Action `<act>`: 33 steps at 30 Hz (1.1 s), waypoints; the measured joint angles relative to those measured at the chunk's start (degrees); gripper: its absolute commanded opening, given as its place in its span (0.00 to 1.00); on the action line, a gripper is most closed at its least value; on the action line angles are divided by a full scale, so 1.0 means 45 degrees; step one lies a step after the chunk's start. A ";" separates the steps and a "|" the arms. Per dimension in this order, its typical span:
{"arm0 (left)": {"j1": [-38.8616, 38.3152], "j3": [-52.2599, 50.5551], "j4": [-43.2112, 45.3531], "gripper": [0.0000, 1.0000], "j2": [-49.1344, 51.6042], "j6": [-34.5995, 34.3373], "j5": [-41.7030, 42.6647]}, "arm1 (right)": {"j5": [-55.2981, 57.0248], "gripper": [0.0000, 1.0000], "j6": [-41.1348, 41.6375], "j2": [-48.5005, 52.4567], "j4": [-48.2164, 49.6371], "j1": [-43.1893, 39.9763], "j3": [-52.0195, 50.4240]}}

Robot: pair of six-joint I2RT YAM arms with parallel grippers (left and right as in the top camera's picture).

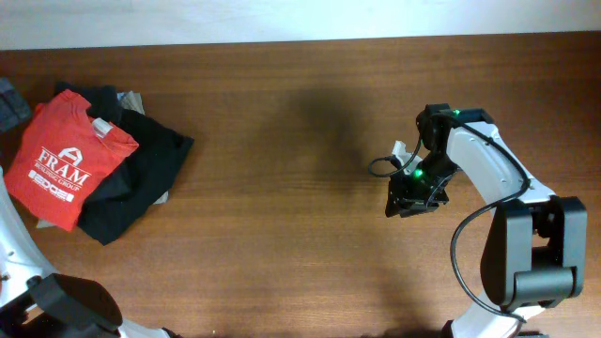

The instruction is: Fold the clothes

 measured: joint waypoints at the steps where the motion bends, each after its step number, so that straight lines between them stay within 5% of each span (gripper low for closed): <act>1: -0.0097 0.0000 -0.0087 0.58 0.0000 -0.0005 0.0996 | 0.0000 0.36 0.0000 0.0000 0.0034 0.0000 0.0000; 2: -0.0253 0.0000 -0.0291 0.33 0.0010 -0.0005 0.1375 | 0.0000 0.36 -0.0005 0.0000 0.0044 0.0000 0.0000; 3: -0.0427 -0.0015 -0.0729 0.22 0.0073 -0.0044 0.1579 | 0.0000 0.36 0.0005 0.0000 0.0058 0.0000 0.0000; 5: -0.0855 -0.0112 -0.1773 0.15 0.0816 -0.0102 0.1812 | 0.0000 0.36 0.0000 0.0000 0.0063 0.0005 0.0000; 6: -0.1020 -0.0151 -0.1938 0.17 0.1413 -0.0160 0.1914 | 0.0000 0.36 -0.0005 0.0000 0.0063 0.0005 0.0000; 7: -0.1107 -0.0209 -0.1991 0.54 0.2181 -0.0151 0.1962 | 0.0000 0.36 0.0000 0.0000 0.0034 0.0000 0.0000; 8: -0.1112 -0.0287 -0.1933 0.79 0.2735 -0.0155 0.1996 | 0.0000 0.36 0.0000 0.0000 0.0029 0.0000 0.0000; 9: -0.1112 -0.0287 -0.1627 0.95 0.3162 -0.0165 0.2016 | 0.0000 0.36 0.0005 0.0000 0.0024 0.0005 0.0000; 10: -0.1112 -0.0262 -0.1122 0.98 0.3779 -0.0160 0.2195 | 0.0000 0.36 0.0005 0.0000 0.0010 0.0000 0.0000; 15: -0.1064 -0.0102 -0.0913 0.99 0.4828 -0.0189 0.3745 | 0.0000 0.37 0.0000 -0.0005 -0.0029 0.0000 0.0000; 18: -0.1331 -0.0097 -0.0840 0.99 0.2438 -0.0194 0.4129 | 0.0000 0.37 -0.0005 -0.0005 0.0029 0.0000 0.0000; 19: -0.1676 -0.0083 -0.0879 0.99 0.1277 -0.0194 0.4167 | 0.0000 0.47 -0.0005 -0.0005 0.0034 0.0000 0.0000; 21: -0.2385 0.0058 -0.1282 0.99 0.0335 -0.0189 0.4289 | 0.0005 0.94 -0.0049 -0.0005 0.0408 0.0000 0.0000; 22: -0.3031 0.0078 -0.1535 0.99 0.0223 -0.0194 0.4381 | -0.0024 0.99 -0.0029 -0.0005 0.0670 0.0000 0.0000; 24: -0.4386 0.0073 -0.2210 0.99 0.0393 -0.0092 0.4255 | -0.0262 0.99 -0.0053 -0.0005 0.1972 0.0000 -0.0005; 27: -0.7150 0.0073 -0.5833 0.99 0.0709 0.0058 0.3492 | -0.0282 0.99 0.0015 -0.0005 0.1710 -0.0413 0.0539; 30: -0.7179 0.0058 -0.8903 0.99 0.0738 0.0107 0.2686 | -0.0165 0.99 0.0437 -0.0423 0.0510 -0.1452 0.1982; 33: -0.7087 0.0049 -0.9743 0.99 0.0670 0.0097 0.2137 | 0.0801 0.98 0.0976 -0.2200 0.0301 -0.1545 0.2084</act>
